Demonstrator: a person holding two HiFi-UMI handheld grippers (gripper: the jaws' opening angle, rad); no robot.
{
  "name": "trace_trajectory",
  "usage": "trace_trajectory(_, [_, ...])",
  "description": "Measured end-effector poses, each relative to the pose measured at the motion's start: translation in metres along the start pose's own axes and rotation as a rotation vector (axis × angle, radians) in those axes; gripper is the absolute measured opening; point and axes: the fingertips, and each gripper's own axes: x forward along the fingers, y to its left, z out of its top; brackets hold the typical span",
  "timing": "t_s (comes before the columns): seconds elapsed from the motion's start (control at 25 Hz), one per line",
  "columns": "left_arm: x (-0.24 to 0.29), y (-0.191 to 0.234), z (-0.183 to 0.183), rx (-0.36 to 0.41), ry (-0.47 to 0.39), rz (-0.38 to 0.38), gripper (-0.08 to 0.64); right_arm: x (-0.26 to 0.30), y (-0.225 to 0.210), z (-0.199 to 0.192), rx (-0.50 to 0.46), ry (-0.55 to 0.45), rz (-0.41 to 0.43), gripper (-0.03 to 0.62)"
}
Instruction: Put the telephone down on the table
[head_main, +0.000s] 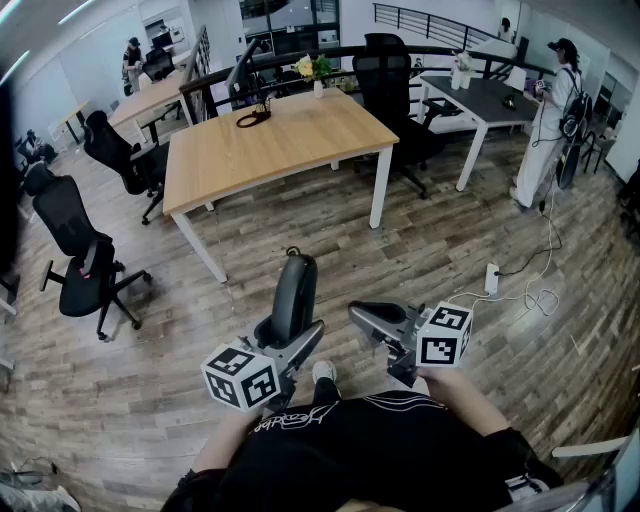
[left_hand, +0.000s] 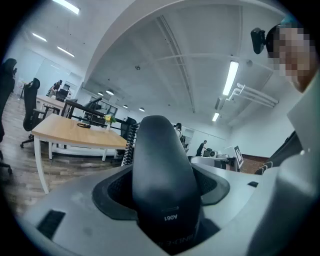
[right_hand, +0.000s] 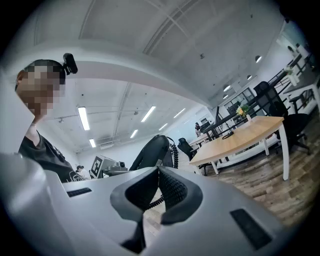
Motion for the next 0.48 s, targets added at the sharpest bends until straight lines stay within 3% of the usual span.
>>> trace_trajectory(0.48, [0.024,0.010,-0.015,-0.031,0.021,-0.020,0.311,-0.002,-0.029,-0.011,0.038,0.003,-0.027,0.040])
